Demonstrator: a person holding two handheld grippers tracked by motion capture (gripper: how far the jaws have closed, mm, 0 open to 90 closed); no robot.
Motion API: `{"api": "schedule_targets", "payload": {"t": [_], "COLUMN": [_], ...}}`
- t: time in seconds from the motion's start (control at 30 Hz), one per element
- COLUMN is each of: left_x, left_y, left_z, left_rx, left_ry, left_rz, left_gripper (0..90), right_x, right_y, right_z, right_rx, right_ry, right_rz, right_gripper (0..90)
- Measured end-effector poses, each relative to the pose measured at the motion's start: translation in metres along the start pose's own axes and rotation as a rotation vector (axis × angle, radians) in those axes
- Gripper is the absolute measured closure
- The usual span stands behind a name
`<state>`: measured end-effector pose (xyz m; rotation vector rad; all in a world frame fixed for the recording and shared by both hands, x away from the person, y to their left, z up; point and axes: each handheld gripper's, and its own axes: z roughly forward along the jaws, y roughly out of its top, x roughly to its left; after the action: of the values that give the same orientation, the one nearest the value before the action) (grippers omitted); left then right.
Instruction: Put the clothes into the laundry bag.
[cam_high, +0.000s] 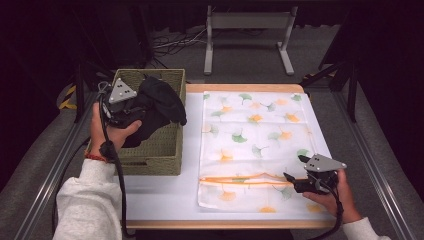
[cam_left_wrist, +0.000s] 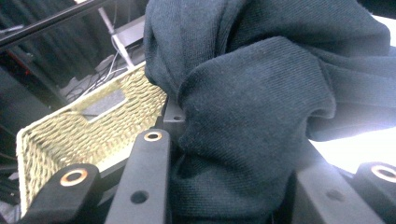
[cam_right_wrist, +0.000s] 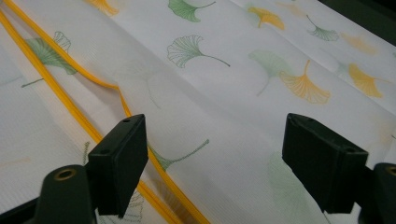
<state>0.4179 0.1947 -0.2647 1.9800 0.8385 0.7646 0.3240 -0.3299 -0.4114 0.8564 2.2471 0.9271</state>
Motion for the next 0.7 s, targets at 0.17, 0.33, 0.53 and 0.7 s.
{"api": "schedule_targets", "payload": {"t": [0.17, 0.33, 0.53, 0.7], "left_x": [-0.007, -0.019, -0.034, -0.048], "left_y": [0.009, 0.017, 0.033, 0.045], "left_z": [0.001, 0.003, 0.005, 0.009], "left_rx": [-0.020, -0.041, -0.067, -0.072], "left_ry": [-0.024, -0.046, -0.088, -0.118], "left_rz": [0.014, 0.031, 0.063, 0.101], "left_gripper": [70.1, 70.1, 70.1, 70.1], "right_x": [0.000, 0.000, -0.001, -0.002], "right_y": [0.000, -0.001, -0.001, -0.002], "right_z": [0.000, 0.000, -0.002, -0.003], "right_rx": [0.001, -0.002, -0.004, -0.004], "right_ry": [0.001, -0.001, -0.002, -0.005], "right_rz": [0.003, 0.005, 0.009, 0.014], "right_gripper": [23.2, 23.2, 23.3, 23.2]}}
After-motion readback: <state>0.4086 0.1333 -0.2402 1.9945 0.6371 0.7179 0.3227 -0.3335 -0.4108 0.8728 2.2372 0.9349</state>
